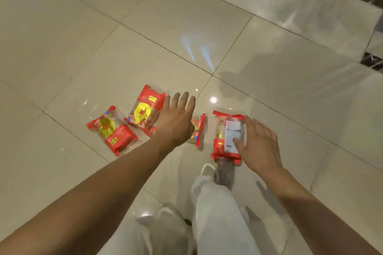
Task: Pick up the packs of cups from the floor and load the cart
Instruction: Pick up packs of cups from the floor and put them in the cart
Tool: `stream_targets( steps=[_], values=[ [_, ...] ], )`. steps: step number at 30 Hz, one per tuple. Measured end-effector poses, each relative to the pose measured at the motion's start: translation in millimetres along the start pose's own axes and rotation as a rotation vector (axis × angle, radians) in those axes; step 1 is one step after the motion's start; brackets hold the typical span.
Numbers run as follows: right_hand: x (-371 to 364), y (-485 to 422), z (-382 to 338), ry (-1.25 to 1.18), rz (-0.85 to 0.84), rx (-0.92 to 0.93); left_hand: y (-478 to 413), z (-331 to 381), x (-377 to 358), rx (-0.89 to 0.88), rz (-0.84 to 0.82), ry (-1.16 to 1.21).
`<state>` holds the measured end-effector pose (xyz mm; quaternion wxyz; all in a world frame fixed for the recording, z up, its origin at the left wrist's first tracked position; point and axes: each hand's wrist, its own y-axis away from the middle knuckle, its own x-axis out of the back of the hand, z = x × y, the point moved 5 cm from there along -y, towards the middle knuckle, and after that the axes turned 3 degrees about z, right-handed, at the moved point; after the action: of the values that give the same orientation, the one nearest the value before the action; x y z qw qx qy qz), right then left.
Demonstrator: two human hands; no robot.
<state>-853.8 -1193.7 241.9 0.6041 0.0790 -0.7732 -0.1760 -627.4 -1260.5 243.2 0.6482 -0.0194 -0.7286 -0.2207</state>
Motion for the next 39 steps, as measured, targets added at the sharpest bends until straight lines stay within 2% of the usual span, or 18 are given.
stream_targets(
  steps=[6, 9, 12, 15, 18, 22, 24, 26, 29, 32, 35, 39],
  values=[
    [-205, -128, 64, -0.153, -0.129, -0.150, -117, -11, -230, -0.028, -0.161, -0.037],
    [-285, -166, 100, -0.274, -0.190, -0.296, -149, -16, -313, -0.072, -0.232, -0.037],
    [-344, -190, 138, -0.411, -0.169, -0.425, -181, -20, -369, -0.152, -0.310, 0.002],
    [-383, -207, 164, -0.795, -0.162, -0.529, -213, -29, -396, -0.187, -0.445, 0.041],
    [-404, -212, 169, -1.038, -0.202, -0.564, -225, -42, -407, -0.106, -0.511, 0.145],
    [-397, -207, 151, -1.051, -0.160, -0.574, -192, -65, -429, 0.096, -0.521, 0.346],
    [-372, -198, 136, -0.962, -0.122, -0.550, -158, -79, -430, 0.251, -0.446, 0.453],
    [-334, -190, 117, -0.870, -0.094, -0.499, -123, -91, -411, 0.422, -0.287, 0.587],
    [-262, -178, 80, -0.853, -0.062, -0.412, -80, -106, -345, 0.637, 0.021, 0.898],
    [-153, -146, 22, -0.896, -0.018, -0.289, -25, -129, -234, 0.818, 0.288, 1.221],
    [-26, -89, -40, -0.939, -0.008, -0.165, 51, -154, -101, 0.930, 0.486, 1.326],
    [137, 17, -115, -0.961, -0.027, -0.016, 177, -170, 84, 0.976, 0.664, 1.382]
  ],
)
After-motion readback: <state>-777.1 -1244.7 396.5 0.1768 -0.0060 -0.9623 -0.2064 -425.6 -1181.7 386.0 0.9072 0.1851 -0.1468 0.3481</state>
